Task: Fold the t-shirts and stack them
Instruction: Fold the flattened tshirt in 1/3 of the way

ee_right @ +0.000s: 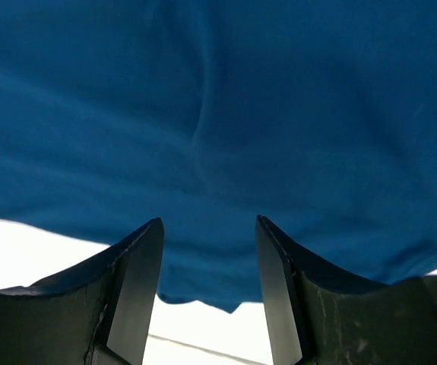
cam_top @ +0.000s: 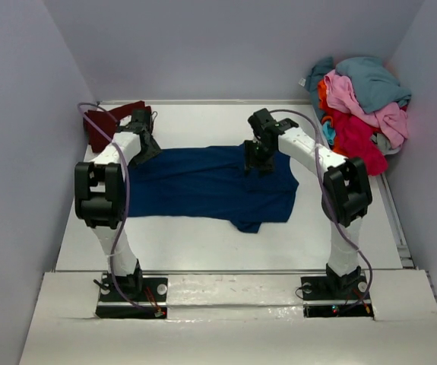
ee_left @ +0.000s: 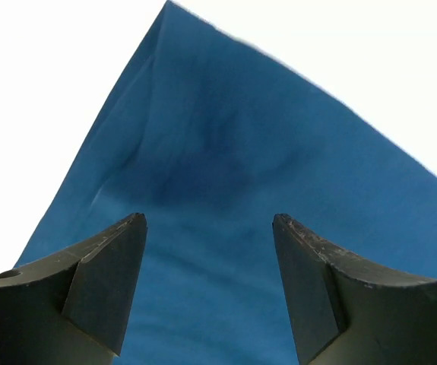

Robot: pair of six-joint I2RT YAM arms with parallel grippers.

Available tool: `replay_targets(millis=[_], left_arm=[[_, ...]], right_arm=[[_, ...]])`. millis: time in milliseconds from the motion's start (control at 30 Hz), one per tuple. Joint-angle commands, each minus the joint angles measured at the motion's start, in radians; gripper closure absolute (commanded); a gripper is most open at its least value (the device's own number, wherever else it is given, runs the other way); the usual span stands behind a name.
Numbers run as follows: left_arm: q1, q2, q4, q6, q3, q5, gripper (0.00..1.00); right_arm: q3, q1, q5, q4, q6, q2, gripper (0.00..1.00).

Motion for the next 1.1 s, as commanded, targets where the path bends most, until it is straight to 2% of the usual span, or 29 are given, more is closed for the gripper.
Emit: replay_targets(millis=[0, 333, 667, 1067], left_arm=[[0.023, 0.093, -0.066, 0.047, 0.182, 0.036, 0.21], [0.052, 0.293, -0.124, 0.080, 0.348, 0.110, 0.22], [0.086, 0.391, -0.150, 0.090, 0.431, 0.125, 0.21], [0.095, 0.488, -0.204, 0.115, 0.529, 0.162, 0.19]], right_arm=[[0.167, -0.098, -0.019, -0.021, 0.014, 0.063, 0.42], [0.278, -0.242, -0.033, -0.051, 0.010, 0.185, 0.42], [0.411, -0.271, -0.067, -0.065, 0.013, 0.345, 0.39], [0.606, -0.368, -0.045, -0.133, 0.011, 0.460, 0.29]])
